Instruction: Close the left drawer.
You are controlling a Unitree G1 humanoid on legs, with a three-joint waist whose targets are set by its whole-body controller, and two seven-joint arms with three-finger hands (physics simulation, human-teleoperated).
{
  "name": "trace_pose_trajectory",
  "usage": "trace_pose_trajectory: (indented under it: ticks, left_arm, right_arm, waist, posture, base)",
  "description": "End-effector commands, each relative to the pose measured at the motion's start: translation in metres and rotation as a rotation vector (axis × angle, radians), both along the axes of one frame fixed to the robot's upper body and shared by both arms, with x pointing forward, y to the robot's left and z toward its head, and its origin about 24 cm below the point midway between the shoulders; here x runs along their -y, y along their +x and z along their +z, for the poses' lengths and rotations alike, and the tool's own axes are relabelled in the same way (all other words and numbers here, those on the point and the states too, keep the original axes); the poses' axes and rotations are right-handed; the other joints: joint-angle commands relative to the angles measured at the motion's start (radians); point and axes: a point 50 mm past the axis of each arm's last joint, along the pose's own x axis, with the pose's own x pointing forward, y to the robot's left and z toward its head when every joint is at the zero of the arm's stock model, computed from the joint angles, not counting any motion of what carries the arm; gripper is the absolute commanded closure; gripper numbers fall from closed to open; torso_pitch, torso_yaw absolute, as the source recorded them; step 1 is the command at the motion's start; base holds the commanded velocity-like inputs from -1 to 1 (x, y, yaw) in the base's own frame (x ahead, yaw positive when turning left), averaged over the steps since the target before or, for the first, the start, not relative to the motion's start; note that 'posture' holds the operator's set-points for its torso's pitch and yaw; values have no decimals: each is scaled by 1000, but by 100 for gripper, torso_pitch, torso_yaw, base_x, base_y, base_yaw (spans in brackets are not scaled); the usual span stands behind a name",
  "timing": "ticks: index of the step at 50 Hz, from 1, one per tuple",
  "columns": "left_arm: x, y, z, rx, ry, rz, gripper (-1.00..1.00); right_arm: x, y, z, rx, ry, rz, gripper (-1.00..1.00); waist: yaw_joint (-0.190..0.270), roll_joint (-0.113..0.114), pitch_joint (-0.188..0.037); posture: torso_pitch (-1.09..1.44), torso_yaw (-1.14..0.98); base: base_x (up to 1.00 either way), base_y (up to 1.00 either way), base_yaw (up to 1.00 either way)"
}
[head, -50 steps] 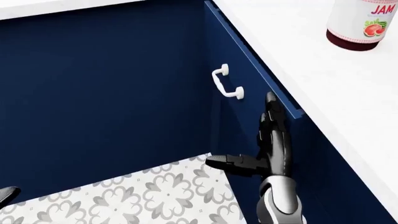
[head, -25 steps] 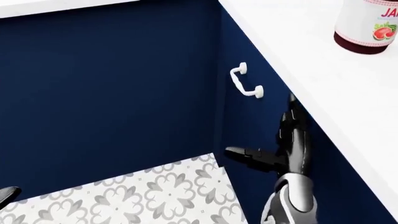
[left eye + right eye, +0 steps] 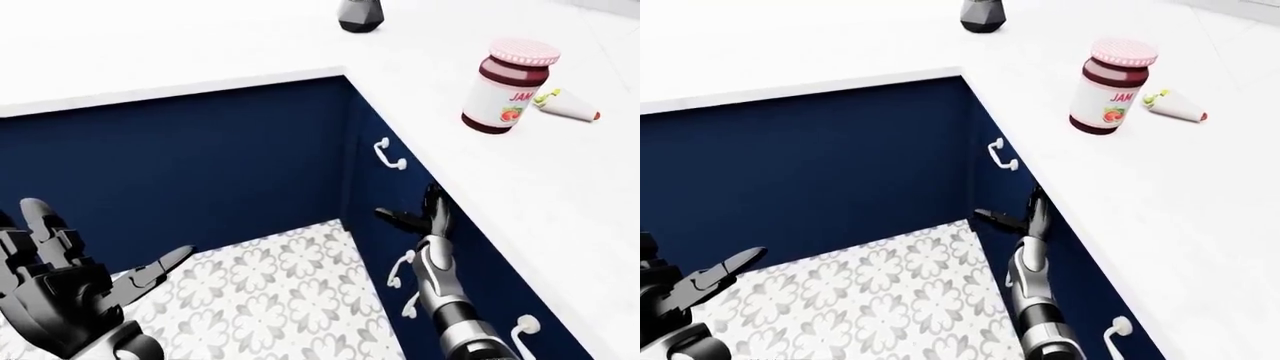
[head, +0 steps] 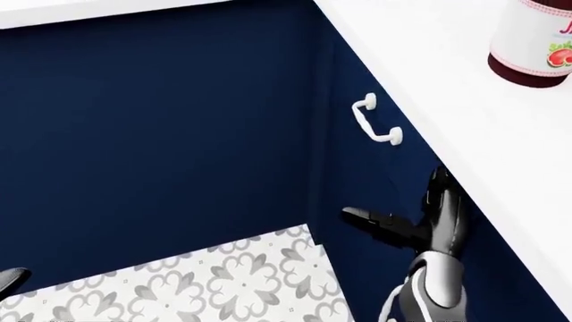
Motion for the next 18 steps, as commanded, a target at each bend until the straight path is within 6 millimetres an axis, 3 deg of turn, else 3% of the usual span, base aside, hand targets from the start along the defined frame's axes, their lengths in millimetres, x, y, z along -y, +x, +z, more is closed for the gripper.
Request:
trace_pose_trajectory:
  ticks: [1, 18]
  left_arm:
    - [2, -4, 13, 67, 40, 2, -100]
    - [2, -4, 12, 66, 39, 0, -100]
  right_arm:
    - [26, -2, 0, -34, 53, -165, -100]
    - [26, -1, -5, -60, 56, -165, -100]
  waist:
    - [-10, 7, -9]
    - [-7, 2, -6]
  posture:
    - [0, 0]
    - [0, 0]
  base:
    - [0, 0, 0]
    - [0, 0, 0]
